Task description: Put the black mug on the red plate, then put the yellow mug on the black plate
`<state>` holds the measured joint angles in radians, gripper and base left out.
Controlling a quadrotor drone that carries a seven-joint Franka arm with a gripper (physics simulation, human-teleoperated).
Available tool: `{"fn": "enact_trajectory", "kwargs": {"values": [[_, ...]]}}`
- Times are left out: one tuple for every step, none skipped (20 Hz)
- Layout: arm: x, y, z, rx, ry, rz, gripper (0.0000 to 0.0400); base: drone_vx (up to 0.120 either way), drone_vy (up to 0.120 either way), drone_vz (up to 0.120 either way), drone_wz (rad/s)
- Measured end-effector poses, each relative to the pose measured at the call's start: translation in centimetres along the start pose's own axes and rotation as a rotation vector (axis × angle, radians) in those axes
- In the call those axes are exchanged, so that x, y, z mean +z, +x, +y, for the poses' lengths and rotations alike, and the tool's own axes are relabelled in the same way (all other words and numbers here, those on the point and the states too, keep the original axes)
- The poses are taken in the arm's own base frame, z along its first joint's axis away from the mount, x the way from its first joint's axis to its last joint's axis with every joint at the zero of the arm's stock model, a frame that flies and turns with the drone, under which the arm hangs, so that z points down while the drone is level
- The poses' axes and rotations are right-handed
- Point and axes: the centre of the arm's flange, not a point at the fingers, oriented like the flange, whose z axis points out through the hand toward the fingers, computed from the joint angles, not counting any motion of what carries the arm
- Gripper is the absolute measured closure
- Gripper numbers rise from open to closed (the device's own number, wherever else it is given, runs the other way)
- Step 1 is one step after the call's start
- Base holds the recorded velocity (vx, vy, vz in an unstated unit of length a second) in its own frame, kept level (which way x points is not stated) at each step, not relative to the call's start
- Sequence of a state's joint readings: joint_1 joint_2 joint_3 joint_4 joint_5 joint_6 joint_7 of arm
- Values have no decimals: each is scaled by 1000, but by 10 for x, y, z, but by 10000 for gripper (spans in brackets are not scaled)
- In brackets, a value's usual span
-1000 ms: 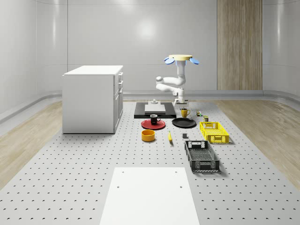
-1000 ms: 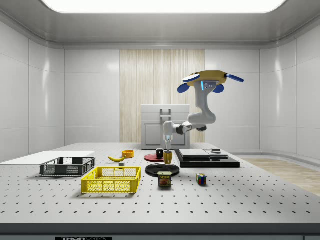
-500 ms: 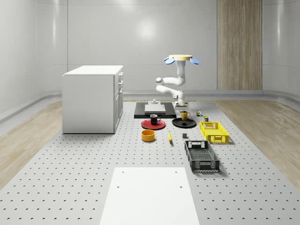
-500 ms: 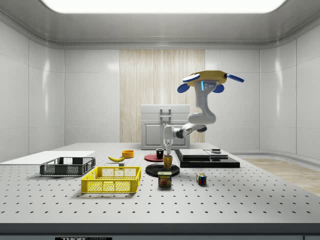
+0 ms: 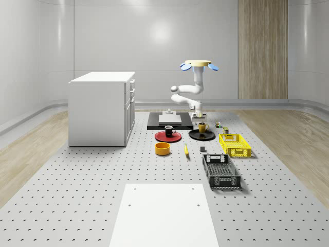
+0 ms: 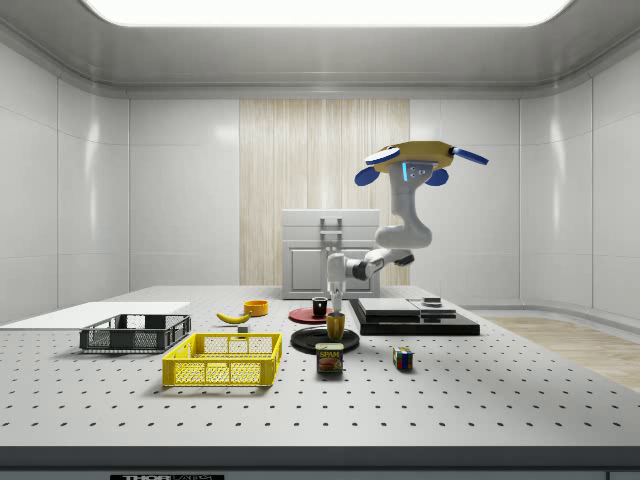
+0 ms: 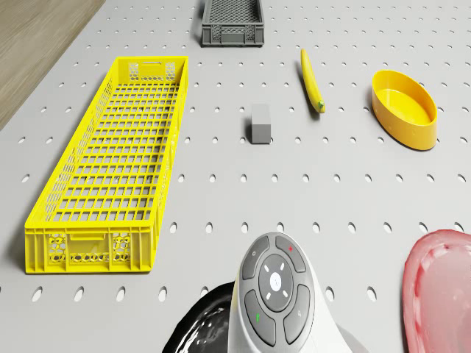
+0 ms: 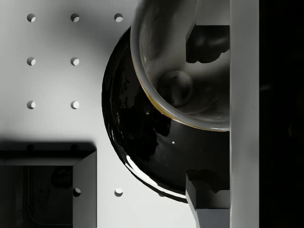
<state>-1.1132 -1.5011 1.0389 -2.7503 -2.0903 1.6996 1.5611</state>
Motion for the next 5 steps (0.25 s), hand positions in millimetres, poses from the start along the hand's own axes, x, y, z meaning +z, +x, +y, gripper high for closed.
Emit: {"fn": "enact_trajectory", "kwargs": {"values": [[-4,0,0,0,0,0,39,0,0,0,0],[-7,0,0,0,0,0,31,0,0,0,0],[-11,0,0,0,0,0,24,0,0,0,0],[-15,0,0,0,0,0,19,0,0,0,0],[-18,0,0,0,0,0,14,0,0,0,0]]}}
